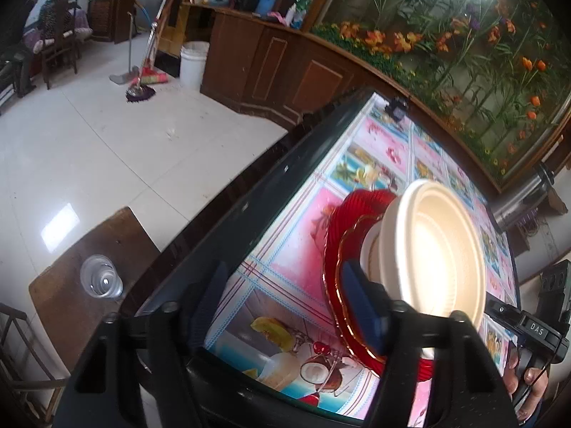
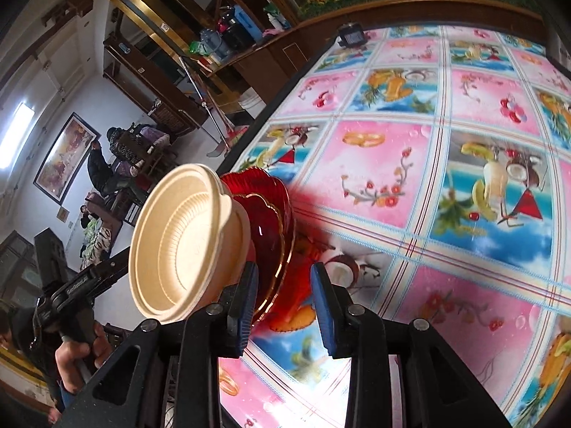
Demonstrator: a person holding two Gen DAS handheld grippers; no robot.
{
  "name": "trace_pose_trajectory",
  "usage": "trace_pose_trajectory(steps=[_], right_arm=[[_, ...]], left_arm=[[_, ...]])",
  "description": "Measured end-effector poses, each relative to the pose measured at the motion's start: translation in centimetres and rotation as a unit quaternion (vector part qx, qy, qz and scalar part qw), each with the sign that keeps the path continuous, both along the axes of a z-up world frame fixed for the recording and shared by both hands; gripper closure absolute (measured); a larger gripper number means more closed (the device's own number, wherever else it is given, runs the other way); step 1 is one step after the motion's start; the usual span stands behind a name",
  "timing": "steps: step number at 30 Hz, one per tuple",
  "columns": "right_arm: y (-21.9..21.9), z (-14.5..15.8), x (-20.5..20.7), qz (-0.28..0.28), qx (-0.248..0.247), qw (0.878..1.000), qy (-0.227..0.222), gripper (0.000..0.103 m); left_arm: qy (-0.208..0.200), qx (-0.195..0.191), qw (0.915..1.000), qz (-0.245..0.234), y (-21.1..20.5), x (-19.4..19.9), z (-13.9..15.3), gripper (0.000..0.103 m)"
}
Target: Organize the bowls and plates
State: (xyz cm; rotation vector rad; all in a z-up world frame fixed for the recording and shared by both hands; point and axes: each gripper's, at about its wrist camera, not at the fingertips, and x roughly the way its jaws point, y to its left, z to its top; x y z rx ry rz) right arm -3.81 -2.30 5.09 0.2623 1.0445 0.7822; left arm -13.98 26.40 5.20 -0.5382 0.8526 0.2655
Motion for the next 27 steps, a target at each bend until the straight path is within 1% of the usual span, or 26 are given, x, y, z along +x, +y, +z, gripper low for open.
trace_pose_trajectory(steps=[1, 2, 6, 10, 14, 15, 17, 19, 21, 23, 25, 26, 27], right_arm=[[0.0, -0.2, 0.0, 0.0, 0.0, 1.0, 0.002, 0.069], [0.0, -0.4, 0.0, 0.0, 0.0, 1.0, 0.004, 0.069], [0.2, -0.9, 0.0, 0.003, 0.002, 1.0, 0.01, 0.069], [0.5, -1.2, 0.1, 0.005, 0.004, 1.0, 0.013, 0.069], [0.8, -1.3, 0.2, 0.006, 0.004, 1.0, 0.013, 0.069], [0.9, -1.4, 0.2, 0.006, 0.004, 1.0, 0.015, 0.069], [1.0, -1.4, 0.1, 0.007, 0.004, 1.0, 0.015, 0.069], [1.4, -1.6, 0.3, 0.007, 0.001, 1.0, 0.014, 0.069], [1.7, -1.6, 0.3, 0.006, 0.0, 1.0, 0.015, 0.069], [2.2, -1.9, 0.5, 0.007, -0.004, 1.0, 0.016, 0.069], [2.7, -2.2, 0.7, 0.004, -0.011, 1.0, 0.016, 0.076], [2.9, -2.3, 0.7, 0.004, -0.015, 1.0, 0.016, 0.085], [3.3, -2.6, 0.9, 0.006, -0.017, 1.0, 0.019, 0.088]], left_arm=[[0.01, 0.0, 0.9999, -0.006, -0.1, 0.4, -0.5, 0.053], [0.013, 0.0, 0.9999, -0.009, -0.1, 0.5, -0.8, 0.057], [0.007, -0.007, 0.9998, -0.016, 0.2, 0.7, -1.0, 0.059], [-0.002, -0.029, 0.9993, -0.023, 0.6, 0.7, -1.3, 0.059], [-0.008, -0.034, 0.9989, -0.032, 0.3, 0.8, -1.2, 0.06], [-0.008, -0.031, 0.9989, -0.034, 0.1, 0.8, -1.2, 0.061], [0.001, -0.021, 0.999, -0.041, -0.3, 1.3, -1.3, 0.075], [0.005, -0.023, 0.9985, -0.049, -0.7, 1.9, -1.5, 0.081], [0.01, -0.011, 0.9983, -0.056, -1.2, 2.3, -1.7, 0.086], [0.014, -0.004, 0.9978, -0.064, -1.8, 2.9, -1.9, 0.096], [0.017, -0.001, 0.9976, -0.067, -2.1, 3.4, -2.4, 0.097], [0.015, 0.005, 0.9977, -0.066, -2.2, 3.5, -2.4, 0.097], [0.012, 0.009, 0.9977, -0.065, -2.3, 3.5, -2.5, 0.097]])
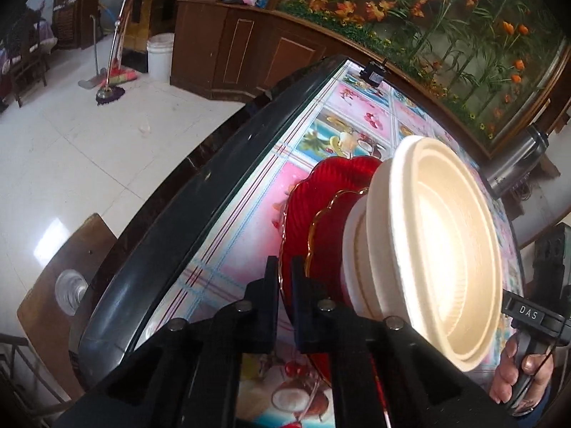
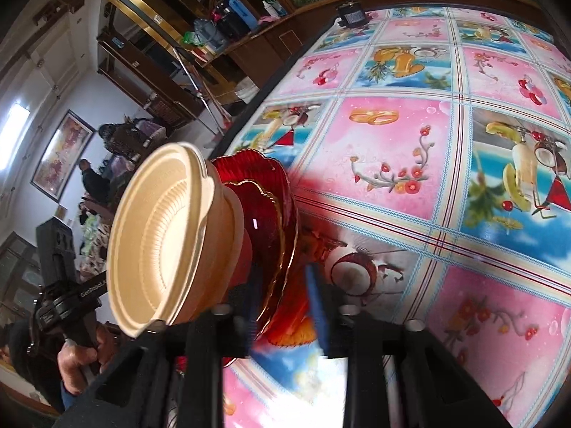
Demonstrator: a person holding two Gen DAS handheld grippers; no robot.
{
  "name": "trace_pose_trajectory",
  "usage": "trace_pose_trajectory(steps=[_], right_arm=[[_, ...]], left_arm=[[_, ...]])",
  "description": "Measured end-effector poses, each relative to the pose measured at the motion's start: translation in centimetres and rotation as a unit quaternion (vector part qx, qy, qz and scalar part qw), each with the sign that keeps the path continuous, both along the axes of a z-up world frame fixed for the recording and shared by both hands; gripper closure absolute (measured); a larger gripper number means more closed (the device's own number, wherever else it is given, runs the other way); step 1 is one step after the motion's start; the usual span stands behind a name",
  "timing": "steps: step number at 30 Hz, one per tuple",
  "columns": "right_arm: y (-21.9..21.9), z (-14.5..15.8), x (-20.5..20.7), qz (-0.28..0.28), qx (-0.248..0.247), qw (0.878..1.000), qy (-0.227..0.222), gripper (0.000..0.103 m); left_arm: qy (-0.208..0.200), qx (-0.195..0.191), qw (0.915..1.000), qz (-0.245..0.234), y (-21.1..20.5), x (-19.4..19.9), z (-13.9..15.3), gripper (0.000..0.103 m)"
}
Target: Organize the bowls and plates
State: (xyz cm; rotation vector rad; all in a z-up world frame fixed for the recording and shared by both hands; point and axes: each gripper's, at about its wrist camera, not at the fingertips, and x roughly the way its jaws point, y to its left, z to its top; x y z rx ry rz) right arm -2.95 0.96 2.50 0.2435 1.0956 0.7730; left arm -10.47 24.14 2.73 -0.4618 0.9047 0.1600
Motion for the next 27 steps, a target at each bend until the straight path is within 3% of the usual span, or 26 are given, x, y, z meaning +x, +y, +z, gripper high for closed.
trace_pose_trajectory(steps=[8, 15, 27], right_arm=[[-0.1, 0.1, -0.4, -0.007, -0.007, 1.0, -0.01, 0.088], [-3.1, 1.0, -1.1, -0.02, 0.0, 0.999, -0.026, 0.088], [-14.0, 1.1, -2.1, -0.098, 0.02, 0.995, -0.027, 0.088]], left_arm=[[-0.001, 0.008, 1.0, 0.003, -0.9, 0.1, 0.4, 0.097], [-0.009, 0.012, 0.9997, -0.017, -3.8, 1.0, 1.2, 0.097], [-0.004, 0.026, 0.9952, -0.094, -14.2, 5.5, 1.6, 0.098]])
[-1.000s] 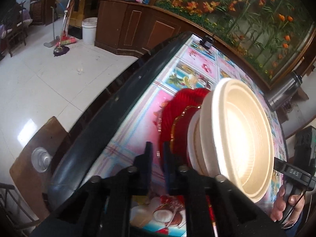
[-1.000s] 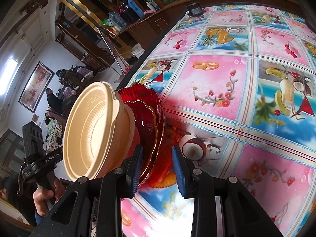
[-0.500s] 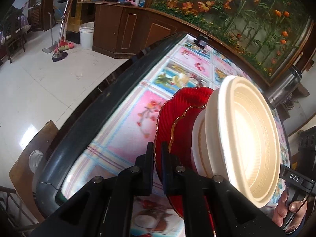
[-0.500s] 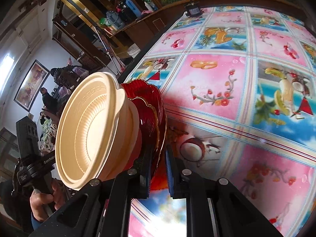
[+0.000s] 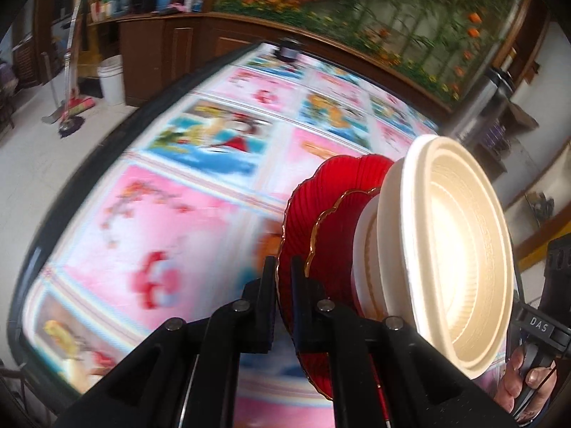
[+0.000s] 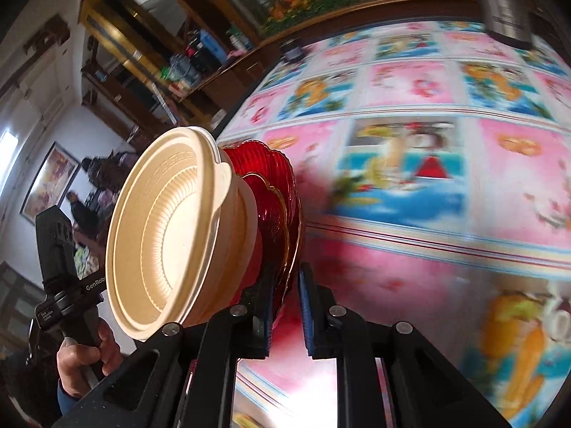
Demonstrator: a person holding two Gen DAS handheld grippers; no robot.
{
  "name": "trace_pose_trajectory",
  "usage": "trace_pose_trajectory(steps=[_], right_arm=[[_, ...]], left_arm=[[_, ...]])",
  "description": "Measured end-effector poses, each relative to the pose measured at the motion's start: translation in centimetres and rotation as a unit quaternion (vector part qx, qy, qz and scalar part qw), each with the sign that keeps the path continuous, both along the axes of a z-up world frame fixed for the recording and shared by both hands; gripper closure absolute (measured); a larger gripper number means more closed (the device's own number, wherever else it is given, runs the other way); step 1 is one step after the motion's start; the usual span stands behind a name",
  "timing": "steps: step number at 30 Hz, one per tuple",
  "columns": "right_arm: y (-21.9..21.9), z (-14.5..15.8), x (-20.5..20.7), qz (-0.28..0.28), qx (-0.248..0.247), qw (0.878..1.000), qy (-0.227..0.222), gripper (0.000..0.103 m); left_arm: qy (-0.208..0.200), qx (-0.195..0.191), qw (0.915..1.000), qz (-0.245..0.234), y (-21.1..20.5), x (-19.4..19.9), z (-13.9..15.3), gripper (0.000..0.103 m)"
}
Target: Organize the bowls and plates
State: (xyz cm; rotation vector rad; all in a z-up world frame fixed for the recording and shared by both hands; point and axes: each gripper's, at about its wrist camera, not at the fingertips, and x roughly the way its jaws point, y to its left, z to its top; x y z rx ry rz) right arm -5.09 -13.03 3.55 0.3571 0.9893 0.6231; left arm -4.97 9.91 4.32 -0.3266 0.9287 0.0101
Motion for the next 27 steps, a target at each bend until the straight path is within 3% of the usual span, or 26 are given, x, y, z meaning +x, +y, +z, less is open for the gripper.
trace_pose_trajectory(steps=[9, 27], right_arm=[[-7.8, -0.1, 0.9, -0.085, 0.002, 0.996, -0.009, 0.088], [-10.9, -2.0, 1.7, -0.113, 0.008, 0.993, -0.022, 0.087]], left_arm=[[0.007, 0.027, 0.9987, -0.042, -7.8, 4.5, -0.4, 0.097], [-0.006, 0.079, 0.9962, -0.035, -11.1, 6.7, -1.4, 0.093]])
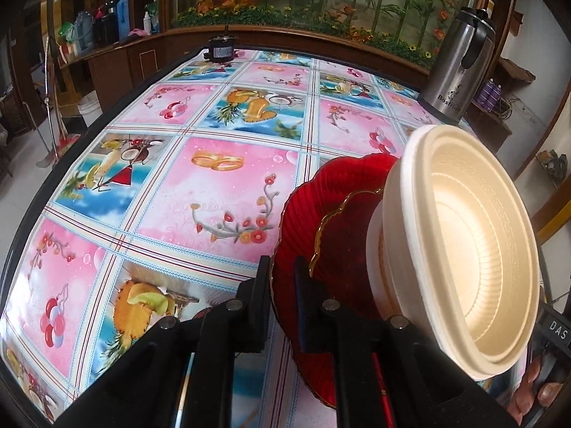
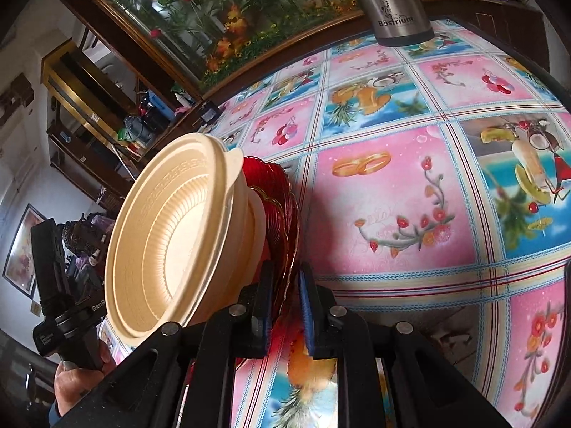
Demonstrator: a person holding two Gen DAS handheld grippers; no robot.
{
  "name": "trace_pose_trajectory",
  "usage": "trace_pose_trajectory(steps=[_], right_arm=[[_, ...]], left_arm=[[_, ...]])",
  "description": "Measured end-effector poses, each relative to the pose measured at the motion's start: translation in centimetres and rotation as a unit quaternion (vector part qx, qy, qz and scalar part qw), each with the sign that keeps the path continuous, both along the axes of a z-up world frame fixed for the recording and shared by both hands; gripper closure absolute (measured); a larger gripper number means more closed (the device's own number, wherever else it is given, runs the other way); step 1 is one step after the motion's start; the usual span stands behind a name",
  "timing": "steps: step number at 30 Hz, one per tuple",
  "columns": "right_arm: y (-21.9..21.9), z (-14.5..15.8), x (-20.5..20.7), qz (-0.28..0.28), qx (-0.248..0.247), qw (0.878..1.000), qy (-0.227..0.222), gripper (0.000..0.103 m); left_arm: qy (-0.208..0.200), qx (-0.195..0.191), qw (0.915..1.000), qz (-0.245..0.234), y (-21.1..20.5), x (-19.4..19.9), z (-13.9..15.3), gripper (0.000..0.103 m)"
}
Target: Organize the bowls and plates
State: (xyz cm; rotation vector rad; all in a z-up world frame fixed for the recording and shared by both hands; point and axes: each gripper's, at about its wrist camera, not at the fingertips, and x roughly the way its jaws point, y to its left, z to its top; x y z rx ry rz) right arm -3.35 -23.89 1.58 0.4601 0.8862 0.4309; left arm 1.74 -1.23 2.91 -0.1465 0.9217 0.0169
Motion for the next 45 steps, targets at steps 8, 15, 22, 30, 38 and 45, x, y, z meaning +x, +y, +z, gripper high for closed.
trace_pose_trajectory(steps=[8, 15, 22, 30, 38, 45], right_arm=[[0.2, 0.0, -0.6, 0.002, -0.003, 1.0, -0.01, 0.086], [0.7, 0.2, -0.8, 0.006, -0.012, 1.0, -0.02, 0.085], [0.8, 0.2, -0.8, 0.008, -0.014, 1.0, -0.021, 0.085], [0.7, 0.4, -1.1, 0.008, -0.016, 1.0, -0.019, 0.084], [-0.3, 0.8, -3.2, -0.018, -0.025, 0.998, -0.05, 0.072], [-0.8, 0.8, -5.9, -0.036, -0.016, 0.997, -0.065, 0.065]], left_arm=[[-0.017, 0.0, 0.9998, 0.008, 0.1, -0.6, -0.1, 0.093], [-0.018, -0.015, 0.9996, 0.013, 0.8, -1.2, -0.3, 0.092], [-0.034, -0.039, 0.9984, 0.024, 2.4, -2.8, 0.0, 0.057], [-0.047, -0.043, 0.9979, 0.014, 2.6, -5.8, 0.6, 0.044], [-0.063, -0.049, 0.9968, 0.003, 2.7, -8.7, 0.5, 0.031], [-0.093, -0.054, 0.9938, -0.028, 2.3, -10.9, 0.6, 0.029]])
